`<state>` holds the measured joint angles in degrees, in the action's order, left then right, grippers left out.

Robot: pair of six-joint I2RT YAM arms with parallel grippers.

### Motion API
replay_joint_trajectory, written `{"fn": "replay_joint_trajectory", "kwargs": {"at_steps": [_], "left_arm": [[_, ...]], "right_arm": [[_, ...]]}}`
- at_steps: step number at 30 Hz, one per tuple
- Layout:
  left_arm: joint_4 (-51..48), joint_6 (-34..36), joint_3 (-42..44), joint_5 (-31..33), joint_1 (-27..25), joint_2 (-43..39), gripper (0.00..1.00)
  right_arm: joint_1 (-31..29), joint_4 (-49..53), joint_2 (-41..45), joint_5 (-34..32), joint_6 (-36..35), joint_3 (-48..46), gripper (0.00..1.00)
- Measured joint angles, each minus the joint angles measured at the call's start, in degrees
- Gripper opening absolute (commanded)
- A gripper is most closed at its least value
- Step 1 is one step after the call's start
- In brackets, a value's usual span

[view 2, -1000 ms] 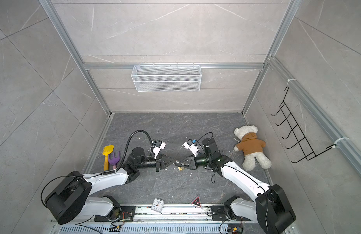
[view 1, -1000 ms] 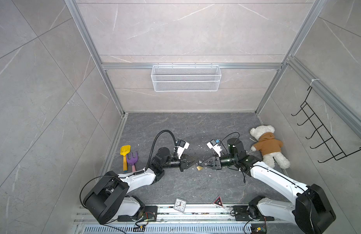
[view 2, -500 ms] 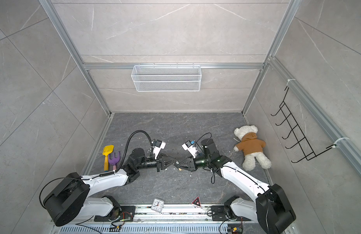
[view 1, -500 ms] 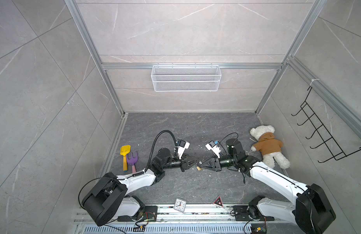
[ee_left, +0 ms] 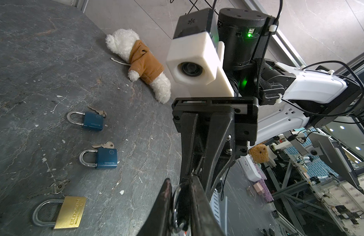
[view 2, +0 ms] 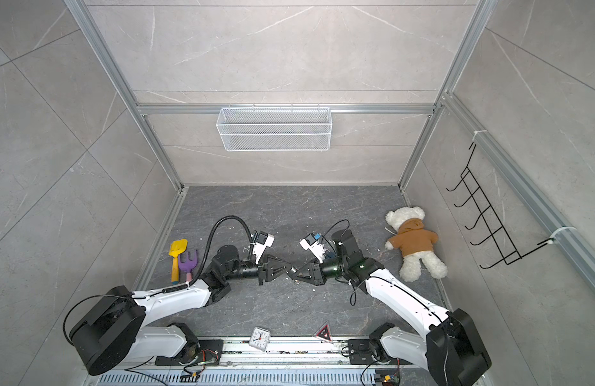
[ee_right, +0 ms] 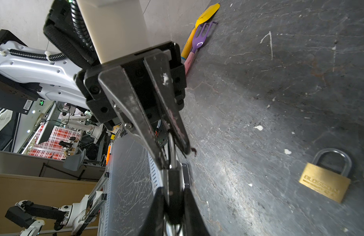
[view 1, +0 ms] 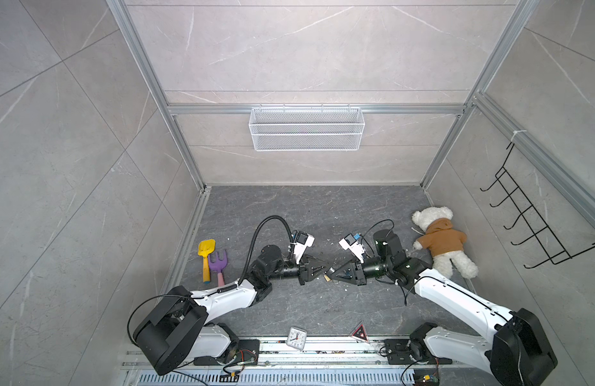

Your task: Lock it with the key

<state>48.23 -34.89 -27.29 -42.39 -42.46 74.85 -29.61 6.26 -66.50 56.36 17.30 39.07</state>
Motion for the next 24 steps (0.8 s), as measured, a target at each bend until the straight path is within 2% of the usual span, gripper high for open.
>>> {"fn": "replay_joint_trajectory", "kwargs": {"at_steps": [3,9,18,24], "left_arm": [[-0.2,0.1,0.2,0.0,-0.1,-1.1,0.2],[-0.8,0.4,1.0,0.0,-0.4,-3.1,0.29],[-1.6,0.3,1.0,-0.2,-0.7,-3.4,0.28],[-1.0,-0.1,1.0,-1.8,-0.7,-1.8,0.24]], "right_arm": [[0.0,0.5,0.5,0.0,-0.7,0.5,0.0],[0.0,1.3,0.6,0.3,-1.8,1.2,0.0],[0.0,1.3,0.6,0.6,-1.9,1.3,0.0],[0.0,1.2,0.3,0.7,-1.9,1.4,0.0]]}}
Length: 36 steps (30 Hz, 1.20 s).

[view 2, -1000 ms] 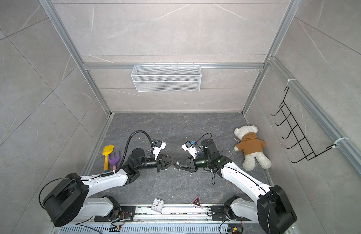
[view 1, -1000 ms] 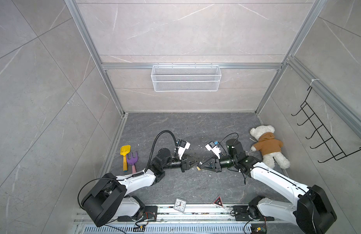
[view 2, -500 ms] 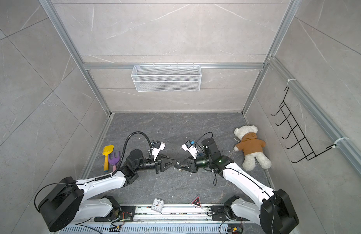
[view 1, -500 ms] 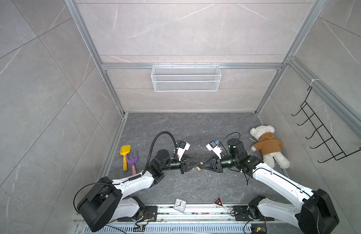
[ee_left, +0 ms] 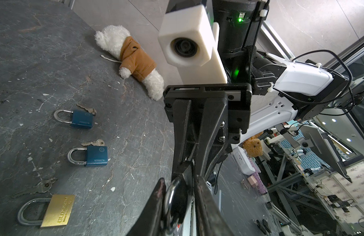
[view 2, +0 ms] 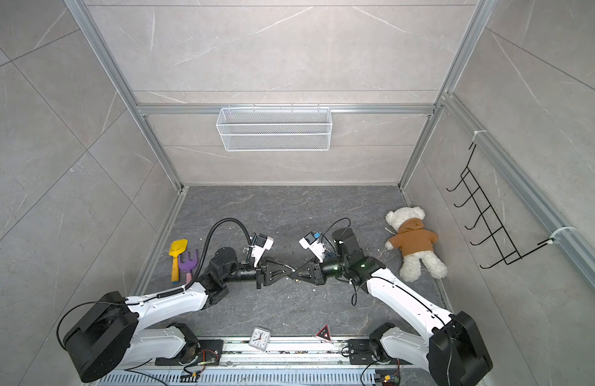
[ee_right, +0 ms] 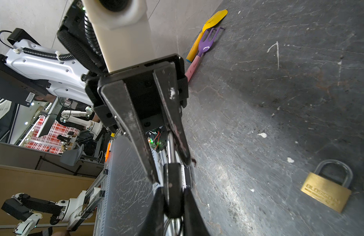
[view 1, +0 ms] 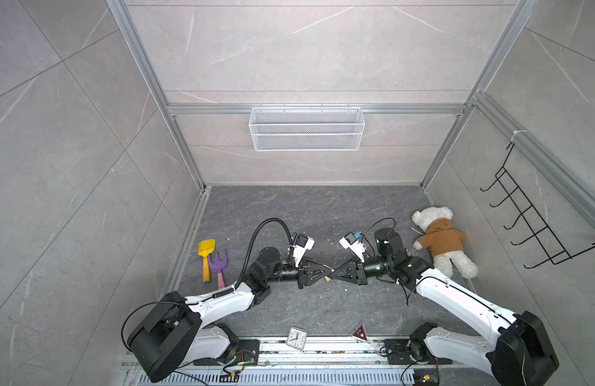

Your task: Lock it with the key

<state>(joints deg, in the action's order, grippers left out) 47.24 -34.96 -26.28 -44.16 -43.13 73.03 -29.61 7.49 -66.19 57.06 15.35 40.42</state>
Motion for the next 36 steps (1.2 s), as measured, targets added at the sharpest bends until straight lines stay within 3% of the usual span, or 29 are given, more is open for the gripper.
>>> {"fn": "replay_joint_trajectory", "kwargs": {"at_steps": [2,7,12,14,17,27,36], "left_arm": [[0.5,-0.2,0.0,-0.5,0.0,0.7,0.21],[2.2,-1.7,0.0,-1.2,0.2,1.5,0.0],[3.0,-2.2,0.0,-0.7,0.2,1.8,0.0],[3.3,-2.4,0.0,0.3,0.2,1.8,0.0],[4.3,-2.8,0.1,2.7,0.2,1.8,0.0],[12.5,-7.8,5.0,5.1,0.4,3.1,0.0],[15.8,-9.9,5.0,6.4,0.4,3.5,0.0]], "right_arm": [[0.0,0.1,-0.1,0.0,0.0,0.0,0.0],[0.4,0.0,-0.5,0.4,-0.6,0.1,0.0],[0.7,-0.4,-0.5,0.2,-0.4,0.2,0.03],[1.0,-1.2,-0.5,0.0,0.1,0.2,0.17],[1.4,-3.6,-0.4,-1.4,2.4,-0.2,0.3],[2.6,-15.6,-0.6,-4.6,9.4,-3.7,0.29],[2.6,-19.6,-1.1,-4.6,11.3,-4.8,0.28]]}}
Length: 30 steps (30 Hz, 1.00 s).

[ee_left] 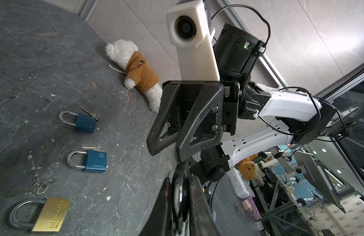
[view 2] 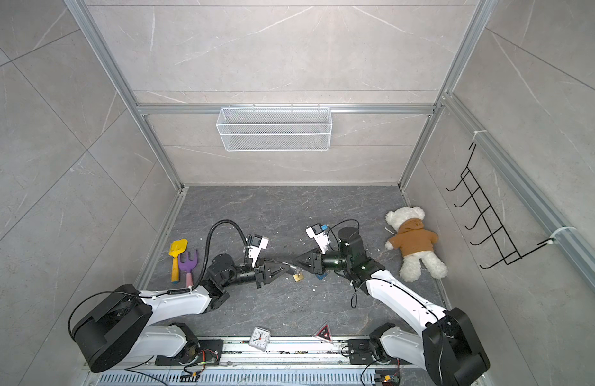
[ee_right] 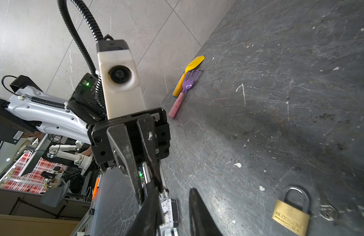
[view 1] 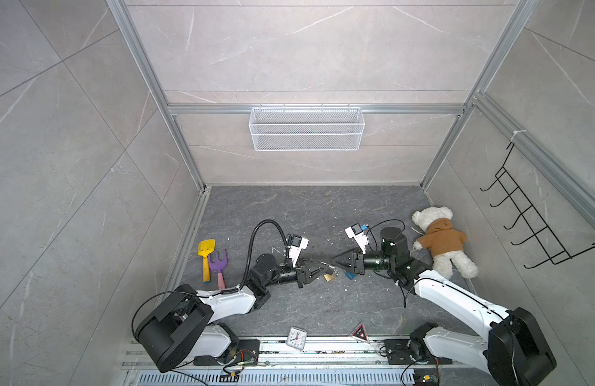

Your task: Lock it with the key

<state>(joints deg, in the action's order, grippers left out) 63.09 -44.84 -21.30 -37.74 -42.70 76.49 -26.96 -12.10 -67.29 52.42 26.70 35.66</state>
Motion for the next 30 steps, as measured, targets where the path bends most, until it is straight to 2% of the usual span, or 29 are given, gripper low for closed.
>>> {"fn": "replay_joint_trajectory", "kwargs": {"at_steps": [20,30], "left_arm": [[8.4,-4.4,0.5,2.2,1.0,5.5,0.0],[10.1,-4.7,0.7,3.2,1.0,5.5,0.0]], "right_arm": [[0.2,-4.1,3.8,-0.8,3.8,-4.3,0.32],[0.2,-4.2,3.8,-1.7,3.8,-4.7,0.3]]}}
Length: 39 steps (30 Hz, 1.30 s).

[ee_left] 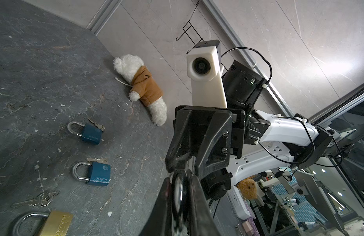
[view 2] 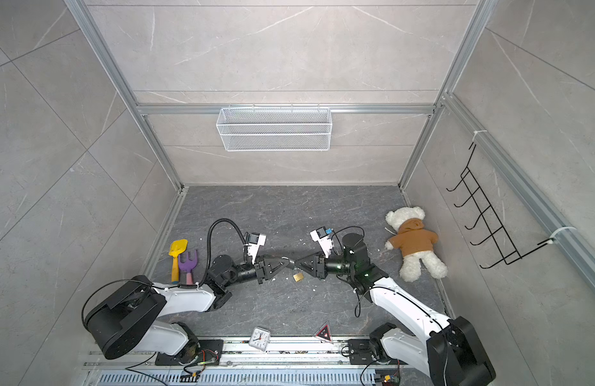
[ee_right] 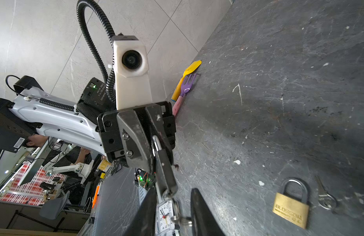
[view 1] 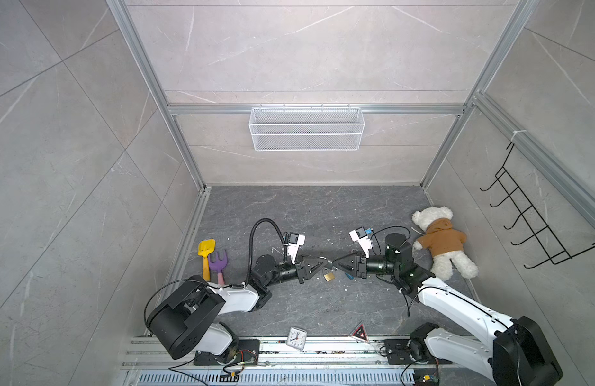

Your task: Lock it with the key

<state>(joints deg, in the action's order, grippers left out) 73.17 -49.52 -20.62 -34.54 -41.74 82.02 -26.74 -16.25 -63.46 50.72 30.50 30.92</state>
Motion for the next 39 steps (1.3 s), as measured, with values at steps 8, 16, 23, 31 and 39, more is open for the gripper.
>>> {"fn": "replay_joint_trajectory", "kwargs": {"at_steps": [8,16,23,31,39], "left_arm": [[0.8,-0.2,0.6,0.8,0.0,0.0,0.0],[2.2,-1.4,0.6,1.5,0.0,0.0,0.0],[2.4,-1.9,0.6,2.2,0.0,0.0,0.0],[3.3,-2.5,1.2,3.2,0.0,0.0,0.0],[3.7,-3.3,1.6,4.1,0.0,-0.5,0.0]], "right_arm": [[0.0,-2.6,0.0,0.2,1.9,-2.1,0.28],[0.0,-9.6,-1.1,1.4,5.3,-3.2,0.24],[0.0,-16.1,-3.2,2.5,8.9,-4.5,0.21],[0.2,-18.3,-3.3,2.6,10.5,-5.3,0.13],[0.2,-19.5,-3.2,2.9,10.9,-5.5,0.0]]}}
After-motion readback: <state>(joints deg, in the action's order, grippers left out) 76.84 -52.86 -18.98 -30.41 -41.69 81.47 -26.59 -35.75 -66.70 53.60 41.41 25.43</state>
